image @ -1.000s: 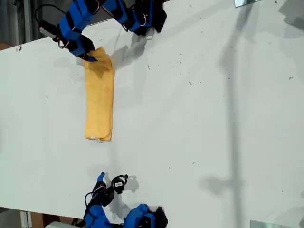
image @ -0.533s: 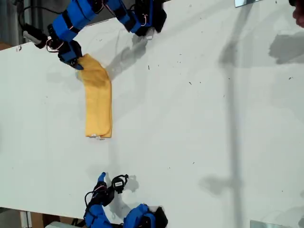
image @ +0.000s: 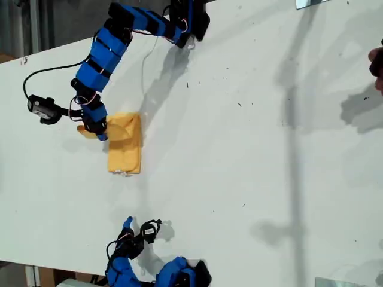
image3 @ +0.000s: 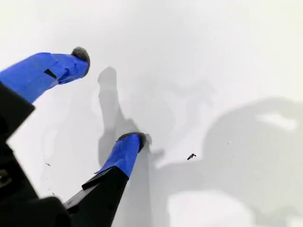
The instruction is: Grasp corners of a square towel and fold twice.
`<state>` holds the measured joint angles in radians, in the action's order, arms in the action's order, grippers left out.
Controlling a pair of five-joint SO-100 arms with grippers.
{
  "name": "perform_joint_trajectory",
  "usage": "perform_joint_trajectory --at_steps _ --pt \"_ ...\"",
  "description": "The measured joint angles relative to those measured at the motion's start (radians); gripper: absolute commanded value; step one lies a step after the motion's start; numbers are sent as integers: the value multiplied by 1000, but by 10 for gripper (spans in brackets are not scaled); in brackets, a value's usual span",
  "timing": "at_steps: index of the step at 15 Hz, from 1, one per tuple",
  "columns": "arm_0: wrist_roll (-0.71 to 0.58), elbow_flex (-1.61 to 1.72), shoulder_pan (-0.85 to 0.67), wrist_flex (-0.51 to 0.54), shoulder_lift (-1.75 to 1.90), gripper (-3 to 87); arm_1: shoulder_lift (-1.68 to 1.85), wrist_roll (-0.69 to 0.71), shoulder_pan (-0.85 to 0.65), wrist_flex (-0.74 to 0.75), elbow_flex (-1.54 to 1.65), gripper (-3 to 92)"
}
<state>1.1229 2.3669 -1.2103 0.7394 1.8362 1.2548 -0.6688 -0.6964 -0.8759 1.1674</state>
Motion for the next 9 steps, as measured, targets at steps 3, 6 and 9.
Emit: perform_joint_trajectory --at_steps 3,6,9 --pt "0 -9 0 0 -6 292 -100 9 52 75 -86 -1" --pt "-6 -14 0 0 -14 292 -250 9 67 101 -210 -1" --pt "-11 -17 0 0 -20 292 -305 9 69 121 -218 204"
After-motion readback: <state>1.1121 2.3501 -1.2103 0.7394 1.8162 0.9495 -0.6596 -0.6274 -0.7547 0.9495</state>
